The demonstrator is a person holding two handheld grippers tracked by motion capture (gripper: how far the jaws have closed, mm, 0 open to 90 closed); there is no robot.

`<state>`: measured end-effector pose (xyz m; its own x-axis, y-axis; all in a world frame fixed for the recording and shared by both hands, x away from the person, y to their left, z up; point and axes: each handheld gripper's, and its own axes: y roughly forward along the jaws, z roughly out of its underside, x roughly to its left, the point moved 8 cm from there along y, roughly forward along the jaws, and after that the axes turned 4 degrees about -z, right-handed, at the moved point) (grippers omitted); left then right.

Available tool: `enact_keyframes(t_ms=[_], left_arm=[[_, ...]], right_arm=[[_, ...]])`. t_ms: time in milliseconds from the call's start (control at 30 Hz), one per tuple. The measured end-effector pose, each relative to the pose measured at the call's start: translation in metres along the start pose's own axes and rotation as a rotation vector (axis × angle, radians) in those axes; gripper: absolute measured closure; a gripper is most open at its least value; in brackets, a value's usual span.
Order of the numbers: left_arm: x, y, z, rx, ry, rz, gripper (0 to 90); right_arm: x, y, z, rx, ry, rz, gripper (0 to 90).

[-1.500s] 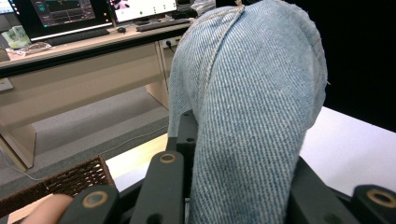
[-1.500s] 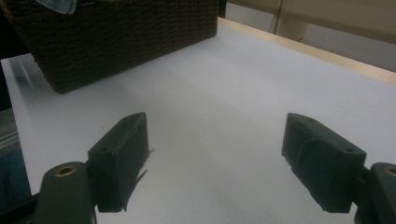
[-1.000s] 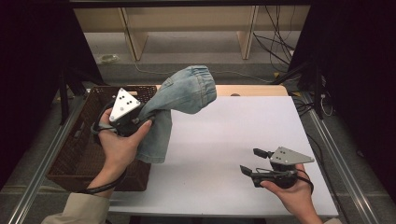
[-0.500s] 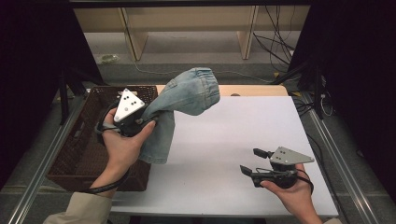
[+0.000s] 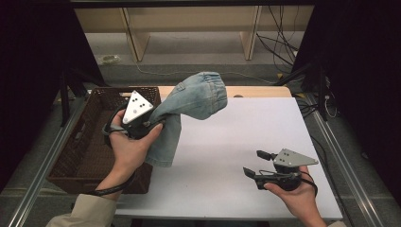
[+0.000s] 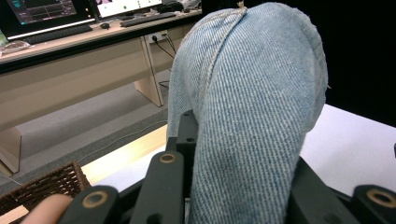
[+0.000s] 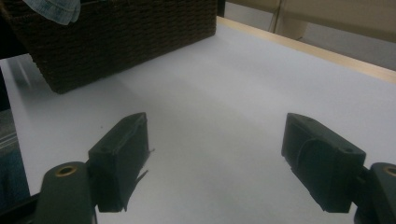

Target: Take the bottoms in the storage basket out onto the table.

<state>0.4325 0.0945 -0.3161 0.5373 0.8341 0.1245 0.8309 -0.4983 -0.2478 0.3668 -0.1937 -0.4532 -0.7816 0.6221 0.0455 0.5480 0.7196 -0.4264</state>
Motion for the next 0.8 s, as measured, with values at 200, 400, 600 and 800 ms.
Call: enact_keyframes(t_ms=[200, 400, 600, 800], left_arm=[[-0.004, 0.003, 0.0, 0.004, 0.001, 0.008, 74.1], [-0.009, 0.007, 0.002, 0.012, 0.006, 0.015, 74.0], [-0.016, 0.011, 0.005, 0.025, 0.019, 0.03, 74.0], [-0.022, 0.015, 0.009, 0.042, 0.022, 0.045, 74.0]], right_arm=[[0.0, 0.0, 0.0, 0.001, 0.001, 0.0, 24.1], [0.0, 0.0, 0.0, 0.0, 0.001, -0.001, 24.1], [0.0, 0.0, 0.0, -0.001, 0.001, -0.002, 24.1], [0.0, 0.0, 0.0, -0.002, 0.001, -0.002, 24.1]])
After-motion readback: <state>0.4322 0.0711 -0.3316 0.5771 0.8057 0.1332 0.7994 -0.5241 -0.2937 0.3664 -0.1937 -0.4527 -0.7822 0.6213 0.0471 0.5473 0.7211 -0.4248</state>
